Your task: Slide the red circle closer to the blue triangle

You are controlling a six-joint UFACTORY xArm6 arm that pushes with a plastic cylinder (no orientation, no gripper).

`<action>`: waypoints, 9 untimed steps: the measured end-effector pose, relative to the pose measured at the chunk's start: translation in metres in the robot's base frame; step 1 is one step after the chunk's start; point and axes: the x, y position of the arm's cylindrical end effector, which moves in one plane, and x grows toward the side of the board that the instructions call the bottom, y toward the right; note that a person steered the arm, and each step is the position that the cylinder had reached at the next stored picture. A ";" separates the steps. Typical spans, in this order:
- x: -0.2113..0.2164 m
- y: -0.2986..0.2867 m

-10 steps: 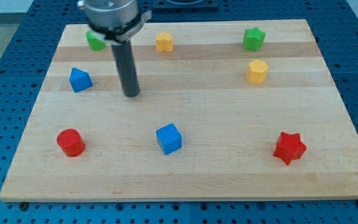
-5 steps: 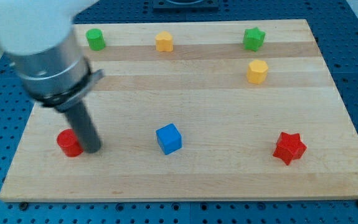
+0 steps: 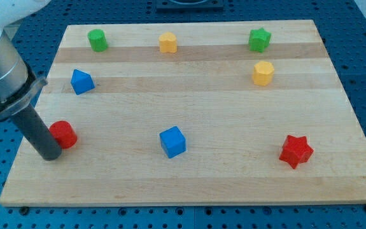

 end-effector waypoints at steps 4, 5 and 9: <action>-0.061 -0.023; -0.075 -0.002; -0.163 0.116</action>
